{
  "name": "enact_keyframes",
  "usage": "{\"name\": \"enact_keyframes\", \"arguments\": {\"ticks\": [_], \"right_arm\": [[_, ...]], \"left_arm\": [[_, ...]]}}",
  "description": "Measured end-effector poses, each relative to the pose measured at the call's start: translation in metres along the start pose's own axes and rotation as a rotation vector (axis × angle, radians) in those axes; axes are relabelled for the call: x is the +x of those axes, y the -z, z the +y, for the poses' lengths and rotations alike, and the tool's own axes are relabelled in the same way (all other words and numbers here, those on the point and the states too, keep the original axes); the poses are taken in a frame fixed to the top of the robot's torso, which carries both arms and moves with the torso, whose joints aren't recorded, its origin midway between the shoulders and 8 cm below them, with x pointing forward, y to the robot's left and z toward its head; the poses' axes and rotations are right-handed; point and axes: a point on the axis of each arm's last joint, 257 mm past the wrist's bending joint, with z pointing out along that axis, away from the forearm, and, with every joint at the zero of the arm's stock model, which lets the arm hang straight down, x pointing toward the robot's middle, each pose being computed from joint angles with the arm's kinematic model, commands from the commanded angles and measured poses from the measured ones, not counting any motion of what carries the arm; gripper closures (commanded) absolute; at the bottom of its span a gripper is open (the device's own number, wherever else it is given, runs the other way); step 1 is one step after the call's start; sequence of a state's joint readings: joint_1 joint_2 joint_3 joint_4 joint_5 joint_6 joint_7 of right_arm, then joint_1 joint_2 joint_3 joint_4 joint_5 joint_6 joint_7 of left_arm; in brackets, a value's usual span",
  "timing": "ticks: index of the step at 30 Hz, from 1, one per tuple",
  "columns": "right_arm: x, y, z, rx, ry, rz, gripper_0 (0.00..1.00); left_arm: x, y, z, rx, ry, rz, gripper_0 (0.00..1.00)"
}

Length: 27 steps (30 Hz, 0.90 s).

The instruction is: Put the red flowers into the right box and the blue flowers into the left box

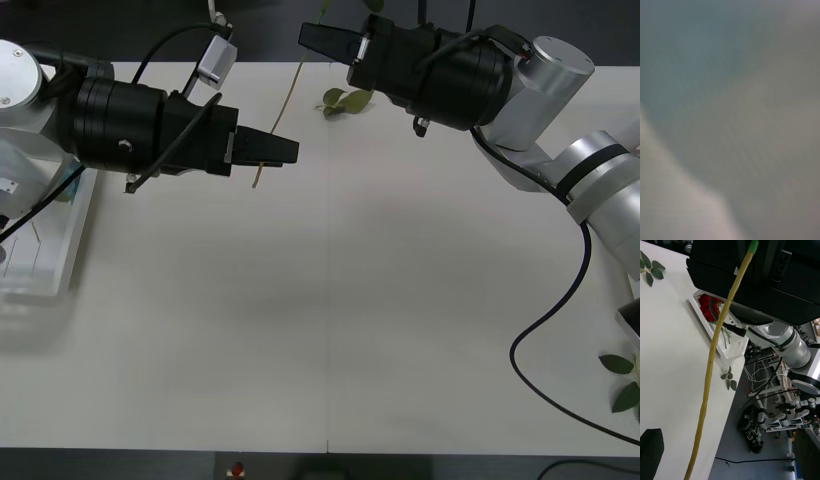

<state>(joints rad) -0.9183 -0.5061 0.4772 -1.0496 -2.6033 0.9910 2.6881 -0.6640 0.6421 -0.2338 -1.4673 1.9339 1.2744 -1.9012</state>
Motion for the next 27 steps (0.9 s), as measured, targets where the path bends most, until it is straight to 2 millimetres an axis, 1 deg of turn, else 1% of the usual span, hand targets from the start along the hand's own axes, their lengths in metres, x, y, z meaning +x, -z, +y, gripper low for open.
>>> {"name": "enact_keyframes", "arguments": {"ticks": [3,4,5,6,7,10,14,27], "right_arm": [[-0.002,0.000,0.001,-0.004,-0.006,-0.008,1.00],[-0.002,0.000,0.001,-0.004,-0.006,-0.008,1.00],[-0.002,0.000,0.001,-0.004,-0.006,-0.008,1.00],[-0.002,0.000,0.001,-0.004,-0.006,-0.008,1.00],[-0.002,0.000,0.001,-0.004,-0.006,-0.008,1.00],[-0.002,0.000,0.001,-0.004,-0.006,-0.008,1.00],[-0.002,0.000,0.001,-0.004,-0.006,-0.008,1.00],[-0.002,0.000,0.001,-0.004,-0.006,-0.008,1.00]], "left_arm": [[-0.002,-0.007,0.000,0.003,-0.002,-0.012,0.00],[-0.002,-0.008,-0.001,0.007,-0.001,-0.013,0.24],[-0.002,-0.009,-0.002,0.011,-0.001,-0.014,0.51],[-0.002,-0.011,-0.003,0.014,-0.002,-0.014,0.67],[-0.002,-0.012,-0.003,0.012,-0.005,-0.012,1.00],[-0.003,-0.014,-0.001,-0.009,-0.025,-0.012,1.00],[-0.005,-0.015,-0.004,-0.006,-0.036,-0.015,1.00],[-0.005,-0.015,-0.004,-0.007,-0.037,-0.018,1.00]]}}
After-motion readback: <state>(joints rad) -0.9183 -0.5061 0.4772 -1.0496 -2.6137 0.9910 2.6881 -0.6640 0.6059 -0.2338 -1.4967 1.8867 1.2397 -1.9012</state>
